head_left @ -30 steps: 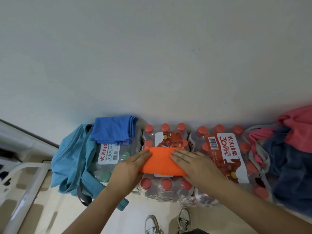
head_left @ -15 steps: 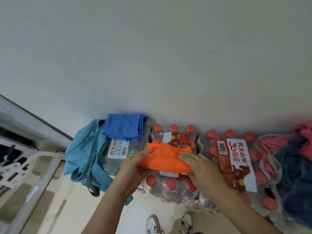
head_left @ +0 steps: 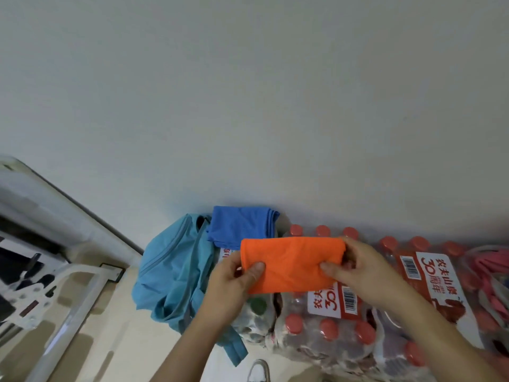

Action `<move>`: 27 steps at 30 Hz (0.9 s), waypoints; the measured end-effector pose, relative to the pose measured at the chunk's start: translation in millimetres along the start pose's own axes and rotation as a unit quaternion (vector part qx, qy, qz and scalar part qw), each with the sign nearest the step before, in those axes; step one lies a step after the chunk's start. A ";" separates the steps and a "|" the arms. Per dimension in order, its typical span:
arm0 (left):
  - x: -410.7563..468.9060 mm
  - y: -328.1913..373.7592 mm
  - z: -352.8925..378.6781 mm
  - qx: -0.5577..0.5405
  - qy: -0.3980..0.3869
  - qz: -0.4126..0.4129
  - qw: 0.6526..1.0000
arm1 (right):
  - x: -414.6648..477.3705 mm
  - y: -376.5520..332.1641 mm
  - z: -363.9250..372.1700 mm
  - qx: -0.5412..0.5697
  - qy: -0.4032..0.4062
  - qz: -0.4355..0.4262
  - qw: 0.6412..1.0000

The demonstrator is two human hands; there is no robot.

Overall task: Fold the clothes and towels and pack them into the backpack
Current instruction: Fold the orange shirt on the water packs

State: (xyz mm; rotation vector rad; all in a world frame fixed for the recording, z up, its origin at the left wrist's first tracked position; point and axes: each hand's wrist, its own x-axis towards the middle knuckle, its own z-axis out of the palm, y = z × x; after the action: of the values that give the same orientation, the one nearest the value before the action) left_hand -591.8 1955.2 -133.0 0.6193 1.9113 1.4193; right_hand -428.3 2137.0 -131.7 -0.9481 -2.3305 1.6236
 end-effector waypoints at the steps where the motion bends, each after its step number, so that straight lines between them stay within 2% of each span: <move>1: 4.6 3.5 -11.1 -0.016 -0.010 -0.002 1.000 | 8.0 -5.6 7.0 -0.011 0.006 0.005 1.000; 6: 49.7 23.7 -61.9 -0.045 0.019 0.016 0.999 | 49.8 -49.0 39.8 0.010 0.082 0.014 0.997; 10: 93.1 36.0 -90.7 -0.008 0.071 -0.001 0.997 | 88.1 -77.0 64.8 0.092 0.136 0.068 0.984; 13: 119.5 24.7 -101.3 0.077 0.084 0.032 0.993 | 109.7 -79.7 88.1 0.110 0.158 0.109 0.975; 15: 131.2 9.7 -101.8 0.161 0.082 0.061 0.982 | 118.7 -78.0 103.1 0.066 0.195 0.119 0.971; 19: 135.4 -19.3 -95.4 0.294 0.055 0.115 0.947 | 120.4 -57.9 129.4 -0.121 0.254 0.102 0.954; 21: 134.4 -24.3 -95.1 0.304 0.035 0.127 0.944 | 117.0 -46.0 138.4 -0.181 0.270 0.079 0.942; 24: 136.6 -24.2 -95.0 0.327 0.010 0.127 0.936 | 119.8 -36.8 137.0 -0.197 0.268 0.084 0.939; 27: 139.9 -24.8 -96.3 0.315 -0.001 0.090 0.945 | 121.2 -39.8 133.6 -0.243 0.302 0.049 0.921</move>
State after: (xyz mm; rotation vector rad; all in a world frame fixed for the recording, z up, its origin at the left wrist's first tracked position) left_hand -756.3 1986.0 -171.2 1.1101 2.3606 0.8777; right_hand -601.3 2091.5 -178.0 -1.4270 -2.2608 0.6095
